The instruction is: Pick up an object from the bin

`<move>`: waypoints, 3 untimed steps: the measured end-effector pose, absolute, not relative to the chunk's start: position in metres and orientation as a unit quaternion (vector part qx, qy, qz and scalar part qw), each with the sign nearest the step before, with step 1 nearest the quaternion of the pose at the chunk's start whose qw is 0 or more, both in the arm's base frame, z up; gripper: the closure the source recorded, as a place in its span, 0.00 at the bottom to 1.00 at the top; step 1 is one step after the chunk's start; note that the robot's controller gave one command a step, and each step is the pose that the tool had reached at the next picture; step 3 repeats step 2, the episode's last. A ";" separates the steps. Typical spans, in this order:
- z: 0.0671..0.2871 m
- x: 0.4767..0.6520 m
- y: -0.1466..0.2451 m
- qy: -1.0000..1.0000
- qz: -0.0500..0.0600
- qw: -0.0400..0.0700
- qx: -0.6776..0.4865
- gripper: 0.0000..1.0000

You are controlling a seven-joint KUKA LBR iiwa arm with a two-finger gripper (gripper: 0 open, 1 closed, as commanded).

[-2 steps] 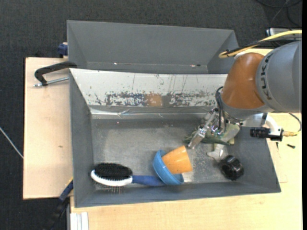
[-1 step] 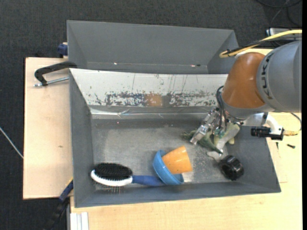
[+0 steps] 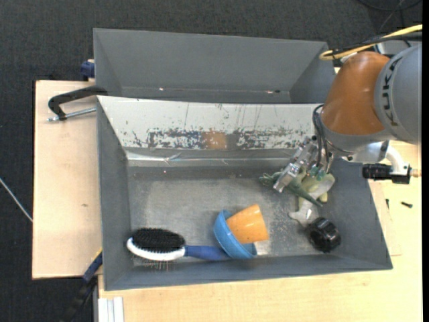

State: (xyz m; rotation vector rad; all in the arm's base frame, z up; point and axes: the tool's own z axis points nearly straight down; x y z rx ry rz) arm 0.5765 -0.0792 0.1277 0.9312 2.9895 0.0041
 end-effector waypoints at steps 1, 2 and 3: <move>0.144 0.578 -0.079 0.955 0.001 0.004 0.297 1.00; 0.146 0.579 -0.078 0.955 0.001 0.002 0.296 1.00; 0.146 0.579 -0.078 0.955 0.001 0.002 0.296 1.00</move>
Offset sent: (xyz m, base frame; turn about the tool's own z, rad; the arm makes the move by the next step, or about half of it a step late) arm 0.0000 0.0001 0.0147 0.0000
